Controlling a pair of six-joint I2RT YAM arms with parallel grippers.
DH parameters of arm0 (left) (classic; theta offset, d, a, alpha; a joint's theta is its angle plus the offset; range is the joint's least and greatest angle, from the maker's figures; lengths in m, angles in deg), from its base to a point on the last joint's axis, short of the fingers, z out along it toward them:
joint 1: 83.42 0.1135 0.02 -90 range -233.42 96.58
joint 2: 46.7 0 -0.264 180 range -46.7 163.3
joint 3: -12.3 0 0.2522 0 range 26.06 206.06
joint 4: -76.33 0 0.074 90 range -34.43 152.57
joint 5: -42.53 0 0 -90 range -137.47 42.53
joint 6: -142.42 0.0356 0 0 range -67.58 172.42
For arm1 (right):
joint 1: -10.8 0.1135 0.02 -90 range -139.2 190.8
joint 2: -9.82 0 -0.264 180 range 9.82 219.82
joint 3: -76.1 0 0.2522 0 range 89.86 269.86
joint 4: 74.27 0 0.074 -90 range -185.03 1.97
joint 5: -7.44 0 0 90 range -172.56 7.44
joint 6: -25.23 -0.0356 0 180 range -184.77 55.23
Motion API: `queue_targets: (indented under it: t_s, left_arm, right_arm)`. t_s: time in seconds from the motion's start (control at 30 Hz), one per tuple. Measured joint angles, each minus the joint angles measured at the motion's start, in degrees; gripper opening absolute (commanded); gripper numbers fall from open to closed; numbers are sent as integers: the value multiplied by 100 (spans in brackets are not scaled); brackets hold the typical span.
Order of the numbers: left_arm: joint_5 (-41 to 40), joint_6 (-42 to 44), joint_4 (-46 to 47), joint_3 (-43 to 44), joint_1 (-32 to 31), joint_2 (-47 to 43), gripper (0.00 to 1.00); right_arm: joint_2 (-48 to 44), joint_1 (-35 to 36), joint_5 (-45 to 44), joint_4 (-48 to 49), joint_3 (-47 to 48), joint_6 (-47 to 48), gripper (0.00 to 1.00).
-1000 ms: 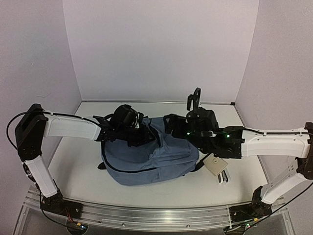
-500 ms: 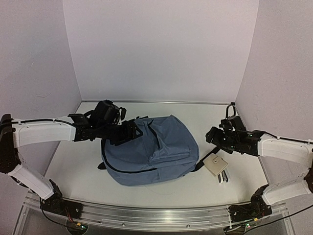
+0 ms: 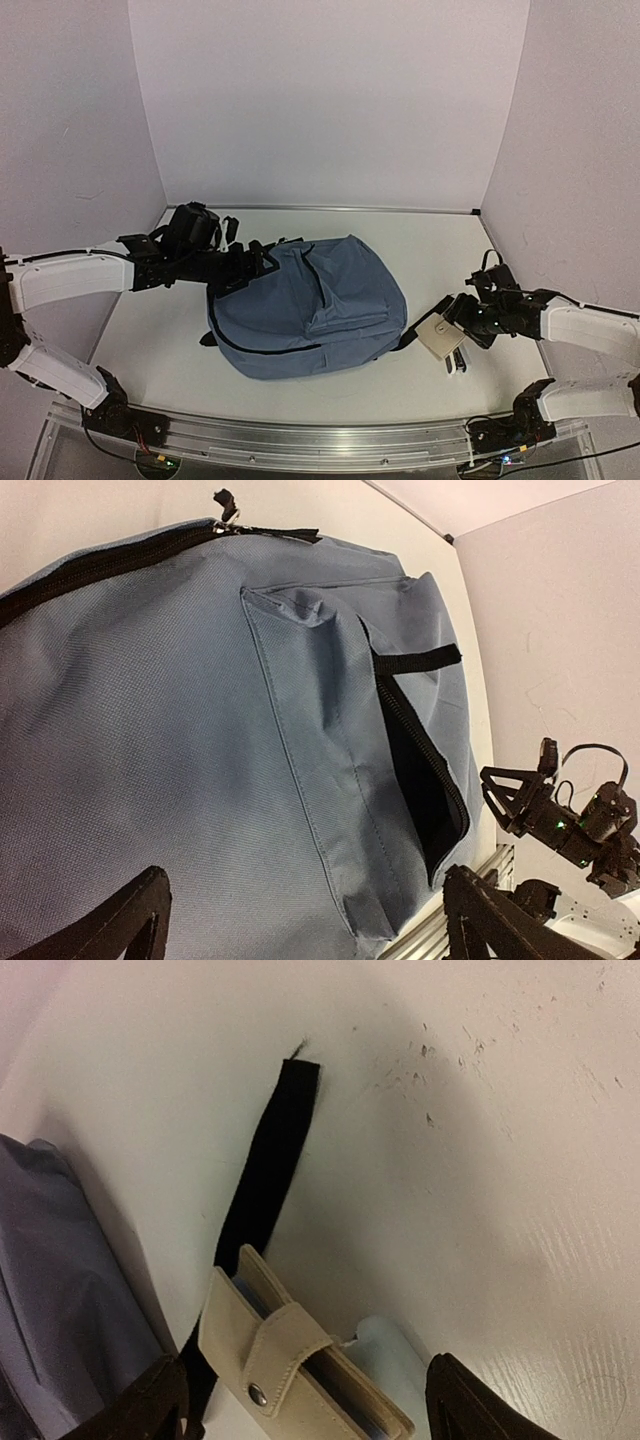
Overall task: Pack the student bag
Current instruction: Pick up the personal item from the center of the board.
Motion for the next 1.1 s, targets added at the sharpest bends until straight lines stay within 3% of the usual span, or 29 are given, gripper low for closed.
queue_targets:
  t_s: [0.3,0.53,0.9,1.1]
  left_arm:
    - [205,4,48,-111,114,-67,96]
    - [275,4,46,-123,127,-112,96]
    - [264,2,85,-210,148,-381,96]
    - [287,145,110,-325,152,-551,96]
  right_arm:
    - [-13,0,163,-113,-72,-181,56]
    - [262,0,275,-151,-67,-135,52]
    - [403,0,418,-151,40,-70,4]
    - [-190,0,451,-258,156,-123,0]
